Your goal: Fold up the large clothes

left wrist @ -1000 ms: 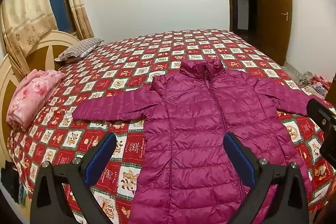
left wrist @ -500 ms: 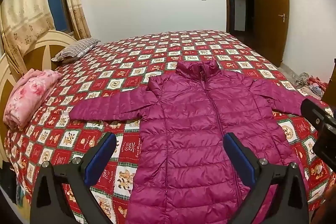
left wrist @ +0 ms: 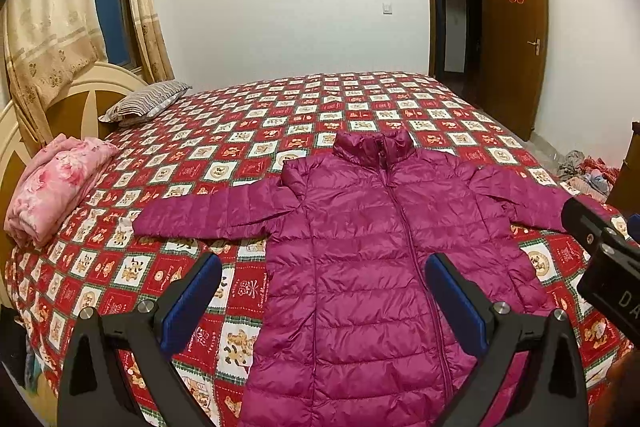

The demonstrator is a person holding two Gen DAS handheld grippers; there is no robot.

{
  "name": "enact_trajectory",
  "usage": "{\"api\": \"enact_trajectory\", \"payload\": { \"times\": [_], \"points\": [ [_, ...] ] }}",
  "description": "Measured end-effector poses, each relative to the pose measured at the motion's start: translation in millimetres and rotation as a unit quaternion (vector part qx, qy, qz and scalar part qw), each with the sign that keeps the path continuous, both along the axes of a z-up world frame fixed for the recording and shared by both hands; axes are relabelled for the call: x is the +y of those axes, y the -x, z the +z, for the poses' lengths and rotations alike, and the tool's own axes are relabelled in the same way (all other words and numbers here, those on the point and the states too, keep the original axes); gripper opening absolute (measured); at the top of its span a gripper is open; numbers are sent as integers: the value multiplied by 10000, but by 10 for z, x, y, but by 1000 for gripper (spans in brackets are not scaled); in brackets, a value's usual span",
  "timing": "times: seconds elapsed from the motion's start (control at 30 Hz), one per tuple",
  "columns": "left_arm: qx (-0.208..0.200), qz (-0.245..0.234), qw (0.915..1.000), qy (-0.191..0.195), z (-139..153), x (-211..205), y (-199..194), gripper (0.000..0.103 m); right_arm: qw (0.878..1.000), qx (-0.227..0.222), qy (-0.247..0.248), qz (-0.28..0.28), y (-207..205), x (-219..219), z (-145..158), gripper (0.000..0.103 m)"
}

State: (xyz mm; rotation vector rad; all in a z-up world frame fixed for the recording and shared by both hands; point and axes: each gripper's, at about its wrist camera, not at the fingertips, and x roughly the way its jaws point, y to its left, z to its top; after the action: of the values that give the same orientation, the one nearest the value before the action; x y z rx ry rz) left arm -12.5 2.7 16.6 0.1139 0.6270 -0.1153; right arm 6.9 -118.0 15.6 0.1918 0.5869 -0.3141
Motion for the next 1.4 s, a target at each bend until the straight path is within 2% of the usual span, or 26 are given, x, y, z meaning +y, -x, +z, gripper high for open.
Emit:
{"api": "enact_trajectory", "payload": {
  "times": [0.4,1.4],
  "points": [
    [-95,-32,9999,87,101,39,70,102,10000,-27,18,-3,8,12,38,103],
    [-78,-6,9999,103,60,96,86,102,10000,-10,20,10,27,56,58,103]
  ]
}}
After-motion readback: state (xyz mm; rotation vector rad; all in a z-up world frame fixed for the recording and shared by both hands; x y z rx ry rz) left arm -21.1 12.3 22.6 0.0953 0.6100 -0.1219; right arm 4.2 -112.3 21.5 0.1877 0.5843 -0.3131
